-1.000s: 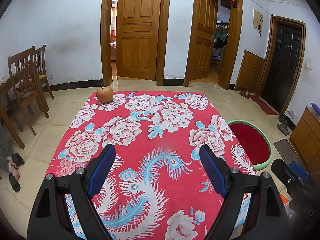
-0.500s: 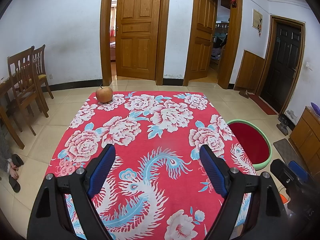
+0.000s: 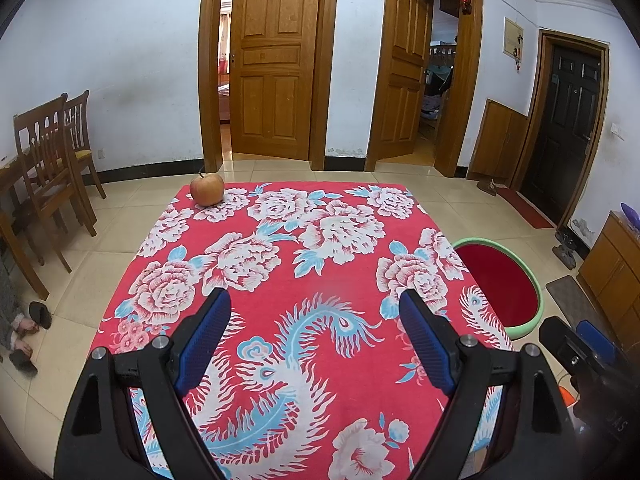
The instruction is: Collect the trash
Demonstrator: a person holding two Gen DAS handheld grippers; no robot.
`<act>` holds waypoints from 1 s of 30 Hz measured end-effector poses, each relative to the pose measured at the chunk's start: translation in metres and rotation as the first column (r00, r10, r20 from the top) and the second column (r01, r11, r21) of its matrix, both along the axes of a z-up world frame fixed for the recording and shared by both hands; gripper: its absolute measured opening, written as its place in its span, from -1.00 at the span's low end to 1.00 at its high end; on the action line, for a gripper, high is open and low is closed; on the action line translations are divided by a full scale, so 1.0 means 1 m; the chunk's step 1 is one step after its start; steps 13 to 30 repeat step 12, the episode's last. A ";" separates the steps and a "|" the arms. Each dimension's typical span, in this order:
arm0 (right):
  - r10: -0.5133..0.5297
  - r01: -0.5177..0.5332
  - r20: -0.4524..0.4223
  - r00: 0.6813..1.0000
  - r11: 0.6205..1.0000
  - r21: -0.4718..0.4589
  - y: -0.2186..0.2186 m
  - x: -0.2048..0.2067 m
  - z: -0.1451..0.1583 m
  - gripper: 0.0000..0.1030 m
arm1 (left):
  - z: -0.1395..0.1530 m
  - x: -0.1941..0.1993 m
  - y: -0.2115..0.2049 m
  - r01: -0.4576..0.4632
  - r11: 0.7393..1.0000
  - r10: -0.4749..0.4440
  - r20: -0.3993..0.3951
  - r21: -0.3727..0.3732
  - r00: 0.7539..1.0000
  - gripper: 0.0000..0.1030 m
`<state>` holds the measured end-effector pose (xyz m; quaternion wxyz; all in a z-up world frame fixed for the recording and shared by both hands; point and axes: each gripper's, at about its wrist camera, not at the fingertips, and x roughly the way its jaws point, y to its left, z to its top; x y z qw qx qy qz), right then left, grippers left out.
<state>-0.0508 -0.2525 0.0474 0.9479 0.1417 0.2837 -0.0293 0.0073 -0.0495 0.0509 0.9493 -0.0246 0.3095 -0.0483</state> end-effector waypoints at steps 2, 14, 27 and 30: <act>0.000 0.000 0.000 1.000 1.000 0.000 0.000 0.000 0.000 0.99 | 0.000 0.000 0.000 0.000 1.000 0.000 -0.001 -0.001 1.000 0.66; 0.000 0.000 -0.001 1.000 1.000 -0.001 -0.001 0.000 0.001 0.99 | 0.001 0.001 -0.002 0.000 1.000 0.000 -0.006 0.004 1.000 0.66; 0.000 0.000 -0.001 1.000 1.000 -0.001 -0.001 0.000 0.001 0.99 | 0.001 0.001 -0.002 0.000 1.000 0.000 -0.006 0.004 1.000 0.66; 0.000 0.000 -0.001 1.000 1.000 -0.001 -0.001 0.000 0.001 0.99 | 0.001 0.001 -0.002 0.000 1.000 0.000 -0.006 0.004 1.000 0.66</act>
